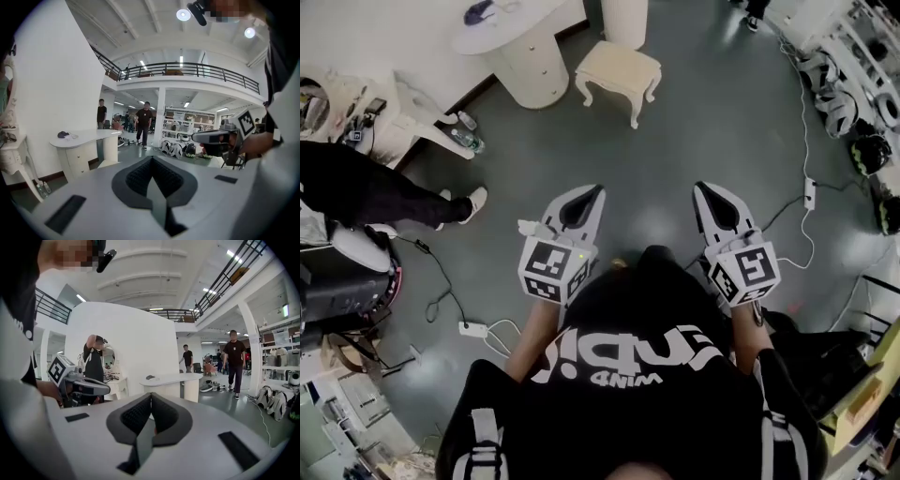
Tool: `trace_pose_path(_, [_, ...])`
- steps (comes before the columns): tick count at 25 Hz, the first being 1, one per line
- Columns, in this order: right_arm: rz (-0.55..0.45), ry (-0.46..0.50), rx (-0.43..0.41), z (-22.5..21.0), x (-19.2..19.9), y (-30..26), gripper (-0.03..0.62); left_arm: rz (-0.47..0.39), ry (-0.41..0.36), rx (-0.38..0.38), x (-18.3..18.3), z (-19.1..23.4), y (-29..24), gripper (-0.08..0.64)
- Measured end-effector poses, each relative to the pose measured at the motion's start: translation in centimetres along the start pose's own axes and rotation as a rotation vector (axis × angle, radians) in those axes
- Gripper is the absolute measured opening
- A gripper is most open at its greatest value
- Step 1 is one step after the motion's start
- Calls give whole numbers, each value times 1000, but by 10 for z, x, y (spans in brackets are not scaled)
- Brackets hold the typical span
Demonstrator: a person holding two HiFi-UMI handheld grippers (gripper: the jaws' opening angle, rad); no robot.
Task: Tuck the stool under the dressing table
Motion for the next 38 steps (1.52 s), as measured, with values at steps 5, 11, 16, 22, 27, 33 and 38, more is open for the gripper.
trace_pose_path(5, [1,-5,34,12,6,-11,23,7,1,35,6,21,-1,8])
trace_pose_path(11, [20,-26,61,13,14,-23,21,20,1,57,9,37,-8,8])
trace_pose_path(16, [16,-34,82,-1,12,-26,23,25,-3,82,3,37,-26,8])
trace_pose_path(22, [37,-43,71,-18,12,-37,23,30,4,98,-3,39,-51,8])
trace_pose_path(27, [35,-45,64,-46,9,-59,23,29,5,88,-12,53,-78,8])
trace_pose_path(33, [35,-48,38,-93,-1,-100,23,40,13,62,-27,75,-131,8])
trace_pose_path(38, [30,-46,5,-145,-20,-138,22,41,16,37,-51,93,-187,8])
Point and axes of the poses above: the fingertips, and each gripper's own axes: y backward along the fingers, z to its left, x out of its underside, the point moved 5 cm from there along y, backward along the fingers, and after that the axes turned 1 degree about -z, right-handed, at the moved point
